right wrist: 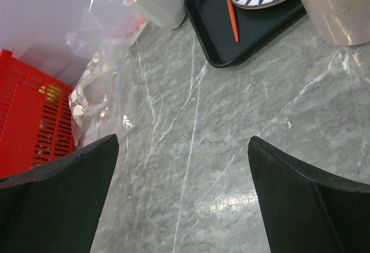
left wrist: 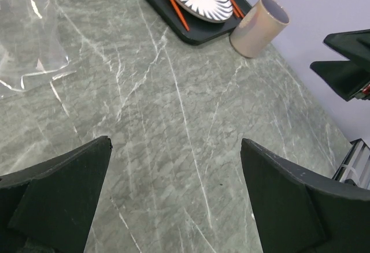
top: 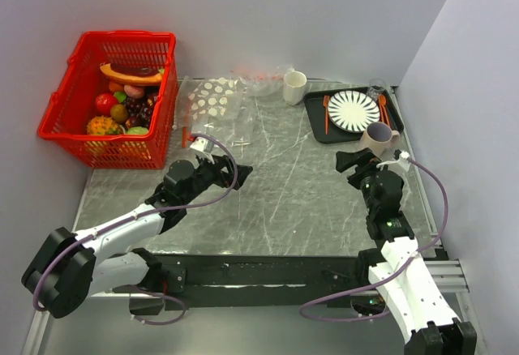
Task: Place the food in the zip-top bag and seal the zipper
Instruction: Move the zipper food storage bag to the center of the board.
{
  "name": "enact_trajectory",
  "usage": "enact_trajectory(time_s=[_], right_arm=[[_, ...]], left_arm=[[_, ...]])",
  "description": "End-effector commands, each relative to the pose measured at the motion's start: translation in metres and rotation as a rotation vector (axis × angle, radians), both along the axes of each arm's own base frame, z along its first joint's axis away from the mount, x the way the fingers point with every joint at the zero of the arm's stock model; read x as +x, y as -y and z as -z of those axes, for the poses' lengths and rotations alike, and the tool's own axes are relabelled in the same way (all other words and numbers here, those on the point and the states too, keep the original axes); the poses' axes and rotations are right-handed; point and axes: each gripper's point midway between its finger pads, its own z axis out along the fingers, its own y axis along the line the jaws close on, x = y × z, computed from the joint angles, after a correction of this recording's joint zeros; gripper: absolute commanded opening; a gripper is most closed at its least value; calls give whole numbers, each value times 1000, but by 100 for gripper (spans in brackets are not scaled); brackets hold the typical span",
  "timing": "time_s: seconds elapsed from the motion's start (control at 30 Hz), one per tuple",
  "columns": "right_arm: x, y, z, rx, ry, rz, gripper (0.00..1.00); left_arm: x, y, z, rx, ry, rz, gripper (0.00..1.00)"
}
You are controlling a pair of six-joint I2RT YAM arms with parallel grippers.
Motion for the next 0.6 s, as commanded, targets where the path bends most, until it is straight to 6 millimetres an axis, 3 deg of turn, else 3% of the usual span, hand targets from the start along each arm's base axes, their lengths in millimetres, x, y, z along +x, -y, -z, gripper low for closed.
enact_trajectory(time_s=[0.0, 0.13, 0.17, 0.2, 0.23, 0.27, 0.33, 0.37, 0.43, 0.47, 0.53, 0.57], right_arm=[[2, 7, -13, 27, 57, 52, 100], [-1, -2, -17, 41, 61, 3, 100], [-2, -6, -18, 41, 66, -22, 100], [-3, -9, -20, 34, 80, -44, 100], [-3, -12, -19, 22, 84, -65, 100], [-4, -17, -22, -10, 109, -106, 100], [-4, -16, -18, -8, 104, -103, 100], [-4, -15, -17, -10, 101, -100, 100], [-3, -18, -17, -16, 94, -114, 99], [-3, -18, -16, -19, 87, -117, 99], [-2, -20, -15, -22, 75, -129, 99], [-2, -21, -14, -23, 73, -133, 99]], left_arm=[[9, 1, -32, -30, 40, -30, 99], [18, -8, -56, -51, 10, -115, 99], [25, -9, -79, -87, 17, -145, 99], [33, -19, -67, -37, -48, -223, 99], [40, -23, -72, -31, -68, -264, 99], [49, -25, -100, -59, -59, -306, 99], [69, -32, -88, 14, -131, -373, 99], [78, -30, -112, -1, -110, -375, 99], [100, -33, -94, 57, -183, -386, 99], [110, -32, -116, 36, -162, -384, 99], [131, -33, -96, 86, -220, -399, 99], [141, -32, -109, 84, -203, -410, 99]])
